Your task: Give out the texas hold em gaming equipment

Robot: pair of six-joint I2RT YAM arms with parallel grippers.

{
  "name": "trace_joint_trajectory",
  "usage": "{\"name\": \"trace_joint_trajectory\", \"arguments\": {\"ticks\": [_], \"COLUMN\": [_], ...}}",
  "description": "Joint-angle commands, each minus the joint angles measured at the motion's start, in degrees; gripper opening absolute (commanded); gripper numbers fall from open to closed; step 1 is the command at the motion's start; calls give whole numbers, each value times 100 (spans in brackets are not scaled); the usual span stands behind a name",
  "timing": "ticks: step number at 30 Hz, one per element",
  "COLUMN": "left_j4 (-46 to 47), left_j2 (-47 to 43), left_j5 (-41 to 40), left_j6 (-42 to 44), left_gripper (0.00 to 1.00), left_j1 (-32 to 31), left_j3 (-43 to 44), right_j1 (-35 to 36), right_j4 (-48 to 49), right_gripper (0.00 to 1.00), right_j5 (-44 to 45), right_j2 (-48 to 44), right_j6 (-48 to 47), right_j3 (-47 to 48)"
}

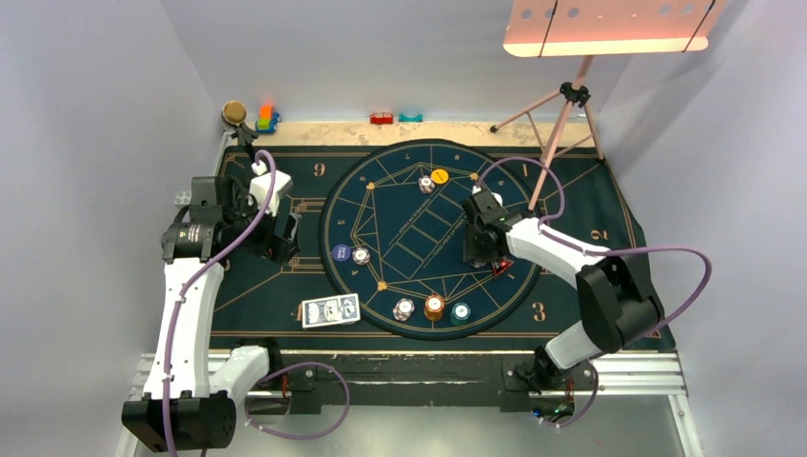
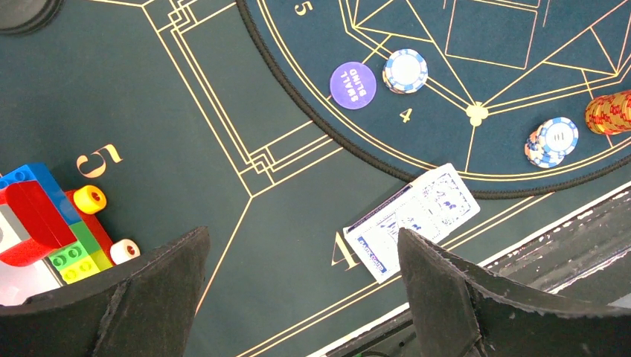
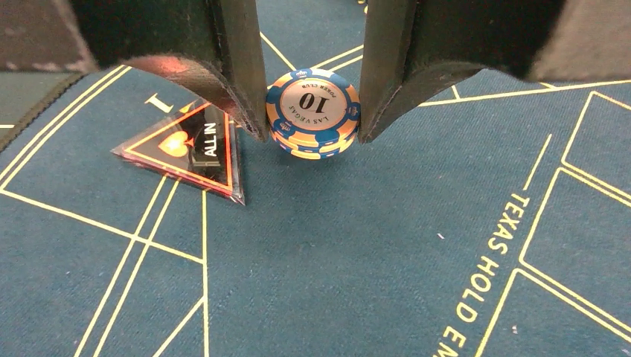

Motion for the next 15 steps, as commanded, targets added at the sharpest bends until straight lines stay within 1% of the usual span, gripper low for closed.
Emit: {"name": "trace_joint_trajectory", "arguments": {"ticks": [1, 4, 8, 9, 10, 11, 14, 15], "left_j4": [-14, -18, -16, -3, -4, 0, -11, -22], "left_j2": [-42, -41, -47, -50, -48, -41, -29, -39], "left_j5": [110, 109, 126, 136, 145, 151, 147, 140], "left_j6": [109, 126, 128, 130, 132, 124, 128, 130], "left_gripper": [100, 100, 100, 100, 100, 100, 100, 100], "left_j1": [24, 26, 26, 30, 31, 24, 28, 28], "left_j3": [114, 108, 103, 103, 95, 94, 119, 116], "right_j1": [-61, -101, -188, -214, -230, -249, -273, -274], "right_j4": [260, 233, 206, 188, 162, 108, 46, 10], "right_gripper": [0, 2, 13, 20, 31, 37, 49, 55], "right_j5": [-30, 64, 182, 217, 287, 365, 421, 431], "right_j2": [109, 179, 291, 313, 305, 289, 184, 149], "right_j6": [349, 484, 631, 660, 697, 732, 707, 698], "right_j3": [-172, -249, -356, -361, -362, -355, -314, -296]}}
